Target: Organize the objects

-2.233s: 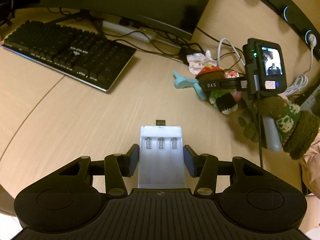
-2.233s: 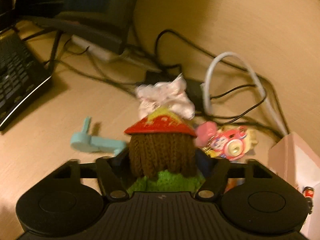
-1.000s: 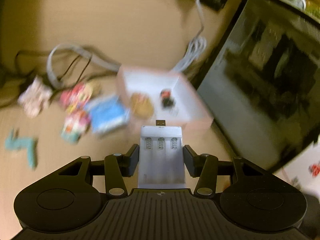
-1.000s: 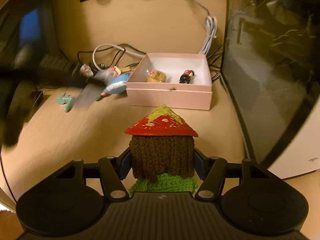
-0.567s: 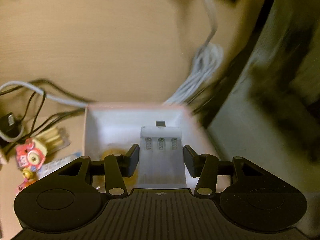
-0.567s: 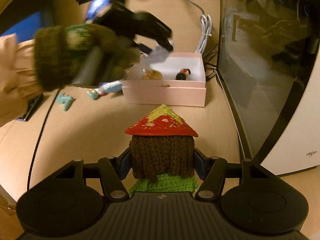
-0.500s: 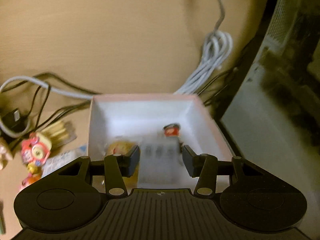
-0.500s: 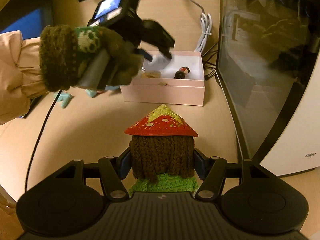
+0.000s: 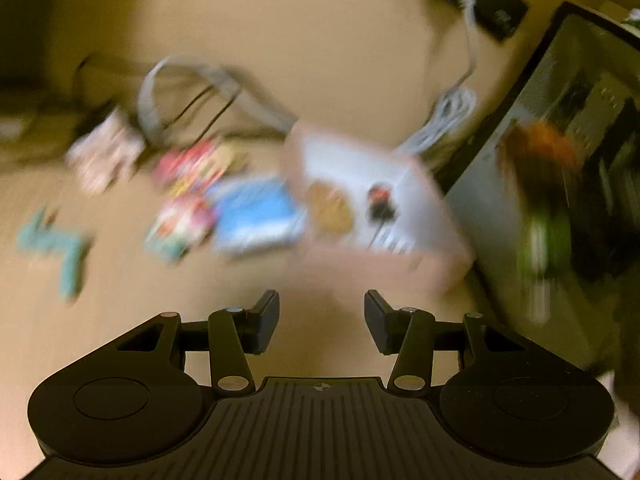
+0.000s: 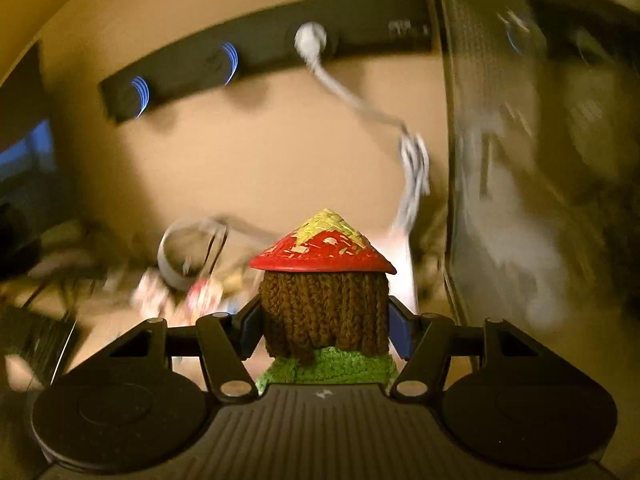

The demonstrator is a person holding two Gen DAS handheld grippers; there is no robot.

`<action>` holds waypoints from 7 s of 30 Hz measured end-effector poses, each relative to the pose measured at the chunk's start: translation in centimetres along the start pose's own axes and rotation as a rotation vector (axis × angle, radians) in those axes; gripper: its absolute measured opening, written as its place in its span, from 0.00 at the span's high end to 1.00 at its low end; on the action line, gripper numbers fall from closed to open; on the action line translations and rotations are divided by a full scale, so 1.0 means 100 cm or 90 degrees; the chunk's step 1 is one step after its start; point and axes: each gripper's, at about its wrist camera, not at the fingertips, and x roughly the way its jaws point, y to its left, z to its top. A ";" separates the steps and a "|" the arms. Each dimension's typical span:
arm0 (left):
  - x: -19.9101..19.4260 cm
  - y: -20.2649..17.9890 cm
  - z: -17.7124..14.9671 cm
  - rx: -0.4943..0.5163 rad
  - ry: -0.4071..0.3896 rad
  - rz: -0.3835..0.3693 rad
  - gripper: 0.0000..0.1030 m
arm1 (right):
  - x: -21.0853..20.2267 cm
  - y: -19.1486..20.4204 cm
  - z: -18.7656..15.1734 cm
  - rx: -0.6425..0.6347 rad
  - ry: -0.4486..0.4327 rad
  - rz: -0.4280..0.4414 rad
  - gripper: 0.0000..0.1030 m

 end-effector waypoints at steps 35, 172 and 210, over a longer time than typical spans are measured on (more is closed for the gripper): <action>0.126 0.027 0.101 0.136 0.036 0.078 0.66 | -0.027 0.049 -0.154 -0.103 0.149 -0.122 0.16; -0.074 0.134 -0.029 -0.101 0.030 0.017 0.46 | 0.064 0.108 -0.149 -0.222 0.157 -0.071 0.82; -0.062 0.068 -0.035 -0.008 0.065 -0.025 0.46 | -0.004 0.083 -0.112 -0.180 0.119 -0.036 0.85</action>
